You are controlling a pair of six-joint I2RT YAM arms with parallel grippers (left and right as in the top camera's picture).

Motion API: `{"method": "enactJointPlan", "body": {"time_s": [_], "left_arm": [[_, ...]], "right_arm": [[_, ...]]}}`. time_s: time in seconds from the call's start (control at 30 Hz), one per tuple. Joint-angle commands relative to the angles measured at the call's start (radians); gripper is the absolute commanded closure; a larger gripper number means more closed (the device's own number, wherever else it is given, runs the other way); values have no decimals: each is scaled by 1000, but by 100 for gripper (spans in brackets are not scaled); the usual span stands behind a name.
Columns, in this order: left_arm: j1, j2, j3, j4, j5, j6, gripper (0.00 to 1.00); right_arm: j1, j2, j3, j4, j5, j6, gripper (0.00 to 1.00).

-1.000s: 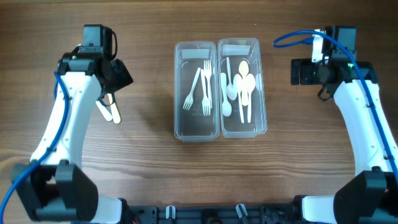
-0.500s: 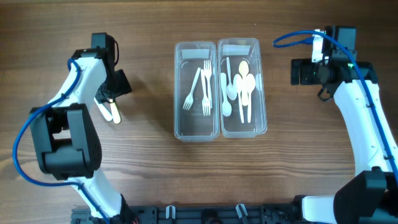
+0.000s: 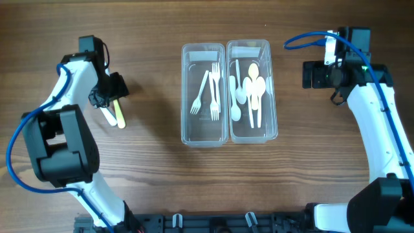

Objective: Pack container
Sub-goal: 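Move the left gripper to the yellow fork and grasp it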

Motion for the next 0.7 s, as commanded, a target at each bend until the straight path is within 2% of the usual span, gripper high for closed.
{"method": "enactJointPlan", "body": {"time_s": [0.0, 0.37, 0.47, 0.53, 0.6, 0.67], "left_arm": [[8, 16, -19, 35, 68, 55, 36], [8, 18, -160, 185, 67, 54, 37], [8, 18, -184, 216, 67, 53, 42], [8, 19, -187, 221, 67, 47, 53], [8, 19, -187, 226, 67, 42, 75], [8, 19, -187, 227, 68, 36, 87]], "right_arm": [[-2, -14, 18, 0, 20, -8, 0], [-2, -14, 18, 0, 20, -8, 0], [-2, -14, 18, 0, 18, -9, 0], [-2, -14, 18, 0, 18, -8, 0], [-2, -14, 18, 0, 18, -9, 0], [-2, -14, 18, 0, 18, -9, 0]]}}
